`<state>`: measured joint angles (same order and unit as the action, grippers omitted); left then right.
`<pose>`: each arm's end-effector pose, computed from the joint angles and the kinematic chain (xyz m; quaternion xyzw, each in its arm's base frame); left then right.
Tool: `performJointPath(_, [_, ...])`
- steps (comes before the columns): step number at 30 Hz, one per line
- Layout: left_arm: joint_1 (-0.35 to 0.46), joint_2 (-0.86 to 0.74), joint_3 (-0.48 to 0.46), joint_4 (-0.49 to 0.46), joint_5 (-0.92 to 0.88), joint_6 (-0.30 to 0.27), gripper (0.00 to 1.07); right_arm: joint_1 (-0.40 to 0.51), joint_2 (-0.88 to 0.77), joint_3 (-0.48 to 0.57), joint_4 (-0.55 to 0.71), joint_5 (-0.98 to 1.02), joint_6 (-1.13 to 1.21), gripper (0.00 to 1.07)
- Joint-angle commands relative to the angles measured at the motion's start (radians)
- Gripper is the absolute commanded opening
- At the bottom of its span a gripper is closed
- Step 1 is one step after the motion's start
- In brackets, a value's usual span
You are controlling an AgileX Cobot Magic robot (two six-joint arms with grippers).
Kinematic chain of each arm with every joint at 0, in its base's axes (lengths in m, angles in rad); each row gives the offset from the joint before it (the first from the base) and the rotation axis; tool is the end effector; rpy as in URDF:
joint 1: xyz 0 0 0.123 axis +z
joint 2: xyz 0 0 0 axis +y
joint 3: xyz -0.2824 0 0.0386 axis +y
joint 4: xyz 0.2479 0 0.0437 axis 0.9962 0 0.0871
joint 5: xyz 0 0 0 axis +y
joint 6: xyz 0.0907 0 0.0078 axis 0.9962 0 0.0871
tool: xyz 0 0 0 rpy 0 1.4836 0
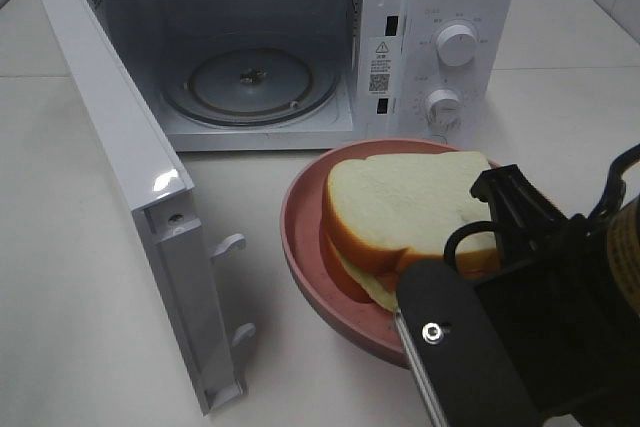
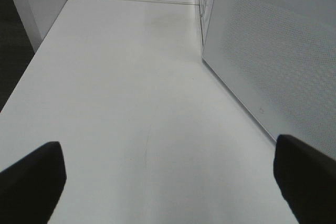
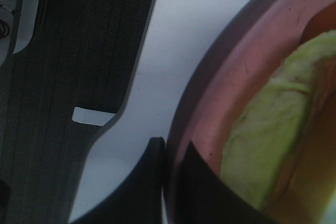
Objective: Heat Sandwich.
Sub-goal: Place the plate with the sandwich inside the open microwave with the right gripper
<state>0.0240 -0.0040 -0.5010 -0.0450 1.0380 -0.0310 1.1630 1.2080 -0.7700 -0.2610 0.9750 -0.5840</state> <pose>-0.0046 -0.0036 0.2793 -0.0226 0.8454 -0.0244 0.5331 0.0979 0.1775 0.2492 -0.7925 0.5864 -0.0764 0.1492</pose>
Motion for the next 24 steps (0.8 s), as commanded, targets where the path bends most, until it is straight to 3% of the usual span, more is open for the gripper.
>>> performJointPath(1, [0.003,-0.028,0.004,0.001,-0.004,-0.001,1.01,-0.004,-0.010,0.001,-0.024,-0.034,-0.101,0.00])
performJointPath(24, [0.003,-0.028,0.004,0.001,-0.004,-0.001,1.01,-0.354,-0.010,0.001,0.065,-0.105,-0.752,0.00])
